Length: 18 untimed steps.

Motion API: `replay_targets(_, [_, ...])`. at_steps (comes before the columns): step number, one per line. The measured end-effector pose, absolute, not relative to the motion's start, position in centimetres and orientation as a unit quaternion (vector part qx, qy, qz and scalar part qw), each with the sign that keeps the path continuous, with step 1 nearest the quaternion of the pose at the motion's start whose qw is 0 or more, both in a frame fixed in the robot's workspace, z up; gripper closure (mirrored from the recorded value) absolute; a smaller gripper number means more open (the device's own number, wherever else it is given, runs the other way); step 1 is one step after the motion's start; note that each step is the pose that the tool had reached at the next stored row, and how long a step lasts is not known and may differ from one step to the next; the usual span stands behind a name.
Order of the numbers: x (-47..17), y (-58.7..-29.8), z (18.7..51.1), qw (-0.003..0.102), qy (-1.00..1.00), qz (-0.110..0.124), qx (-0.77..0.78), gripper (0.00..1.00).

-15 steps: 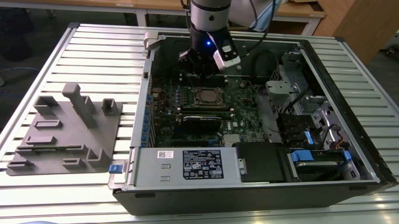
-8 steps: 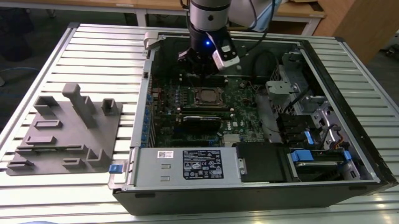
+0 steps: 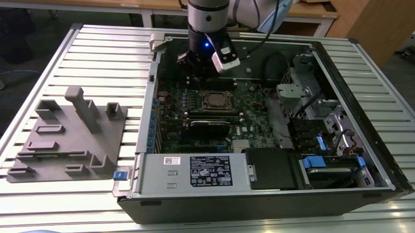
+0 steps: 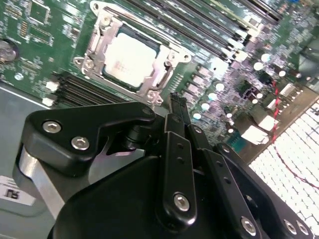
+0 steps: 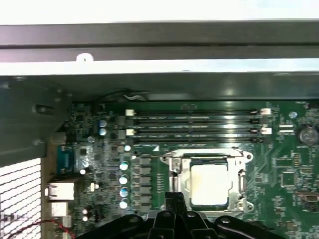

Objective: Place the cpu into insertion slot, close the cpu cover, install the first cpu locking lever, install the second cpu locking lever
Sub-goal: 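Install the first cpu locking lever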

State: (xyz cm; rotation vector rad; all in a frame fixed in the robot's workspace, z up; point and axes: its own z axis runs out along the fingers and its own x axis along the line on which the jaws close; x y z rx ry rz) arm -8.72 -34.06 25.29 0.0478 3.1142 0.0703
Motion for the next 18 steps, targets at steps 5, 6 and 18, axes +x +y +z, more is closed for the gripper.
replay_targets(5, [-9.1, -34.1, 25.3, 0.014, 1.0, 0.023, 0.015, 0.89])
replay_targets(6, [-9.2, -34.1, 25.3, 0.014, 1.0, 0.022, 0.015, 0.89])
replay_targets(18, [-9.9, -34.1, 25.8, 0.017, 0.999, 0.022, 0.015, 0.89])
